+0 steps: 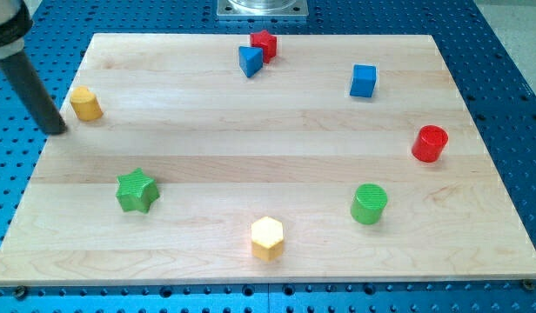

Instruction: Push heart into triangle

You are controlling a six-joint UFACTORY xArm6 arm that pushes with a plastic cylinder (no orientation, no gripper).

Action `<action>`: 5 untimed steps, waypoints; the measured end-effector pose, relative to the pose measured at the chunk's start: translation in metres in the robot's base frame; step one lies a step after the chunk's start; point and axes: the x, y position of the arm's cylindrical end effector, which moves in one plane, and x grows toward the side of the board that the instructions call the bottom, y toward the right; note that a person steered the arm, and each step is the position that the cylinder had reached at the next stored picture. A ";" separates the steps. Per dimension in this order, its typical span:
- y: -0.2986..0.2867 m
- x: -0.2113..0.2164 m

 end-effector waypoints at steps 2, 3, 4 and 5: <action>0.187 -0.060; 0.095 -0.038; 0.068 -0.047; 0.176 -0.076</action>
